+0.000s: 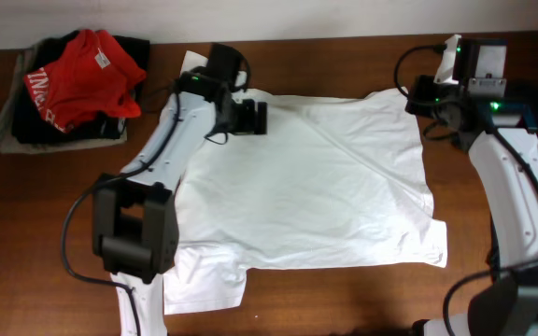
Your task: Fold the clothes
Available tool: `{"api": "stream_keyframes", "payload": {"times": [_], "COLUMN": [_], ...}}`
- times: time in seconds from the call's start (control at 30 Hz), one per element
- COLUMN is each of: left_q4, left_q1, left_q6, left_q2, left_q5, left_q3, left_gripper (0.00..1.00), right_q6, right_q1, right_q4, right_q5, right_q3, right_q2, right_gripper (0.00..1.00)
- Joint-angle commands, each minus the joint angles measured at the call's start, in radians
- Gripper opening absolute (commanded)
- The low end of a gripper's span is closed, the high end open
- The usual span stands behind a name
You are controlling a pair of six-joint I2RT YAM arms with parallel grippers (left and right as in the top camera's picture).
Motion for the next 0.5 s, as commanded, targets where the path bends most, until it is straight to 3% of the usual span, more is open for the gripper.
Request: {"api": "stream_keyframes", "payload": {"times": [0.0, 0.23, 0.47], "left_q4": [0.003, 0.007, 0.030], "left_q1": [-0.041, -0.085, -0.088], "left_q6": [0.008, 0.008, 0.008], "left_q2": [0.030, 0.080, 0.098], "left_q5": [0.024, 0.021, 0.021], "left_q3": [-0.004, -0.004, -0.004], "left_gripper": [0.99, 0.99, 0.99], "right_q6": [0.016, 0.035, 0.069], "right_q1": [0.006, 0.006, 0.006], "right_q4": [0.053, 0.217, 0.295], "right_q5": [0.031, 0.026, 0.026], "right_q3": [0.008, 0.008, 0.008], "right_q2": [0.140, 0.347, 0.442], "right_gripper": [0.04, 0.04, 0.04]}}
